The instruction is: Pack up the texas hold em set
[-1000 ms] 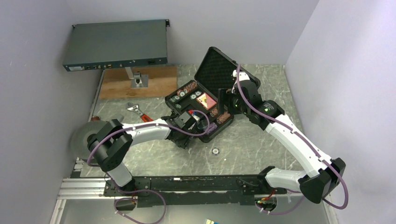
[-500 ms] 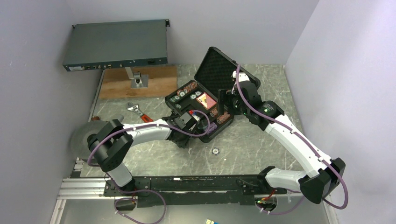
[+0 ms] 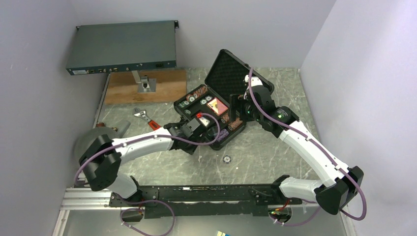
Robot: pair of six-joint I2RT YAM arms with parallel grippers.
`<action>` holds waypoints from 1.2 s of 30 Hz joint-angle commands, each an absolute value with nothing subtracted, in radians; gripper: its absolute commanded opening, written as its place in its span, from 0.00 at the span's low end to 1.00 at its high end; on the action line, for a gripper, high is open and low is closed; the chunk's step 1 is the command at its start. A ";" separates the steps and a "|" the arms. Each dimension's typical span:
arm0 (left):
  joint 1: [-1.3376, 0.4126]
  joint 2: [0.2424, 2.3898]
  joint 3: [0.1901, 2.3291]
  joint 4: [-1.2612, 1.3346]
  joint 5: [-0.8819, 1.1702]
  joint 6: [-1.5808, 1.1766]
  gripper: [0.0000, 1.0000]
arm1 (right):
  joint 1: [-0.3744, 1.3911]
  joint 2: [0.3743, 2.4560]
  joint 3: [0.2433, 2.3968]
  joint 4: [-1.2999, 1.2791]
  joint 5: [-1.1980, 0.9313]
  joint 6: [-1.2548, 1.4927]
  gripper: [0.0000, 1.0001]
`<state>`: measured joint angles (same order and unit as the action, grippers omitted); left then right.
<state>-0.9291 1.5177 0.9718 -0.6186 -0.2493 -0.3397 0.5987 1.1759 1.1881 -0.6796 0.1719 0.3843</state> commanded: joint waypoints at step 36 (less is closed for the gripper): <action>-0.666 0.896 0.874 -0.678 -0.242 -0.332 0.67 | 0.697 1.348 1.233 -0.616 -0.065 0.437 0.86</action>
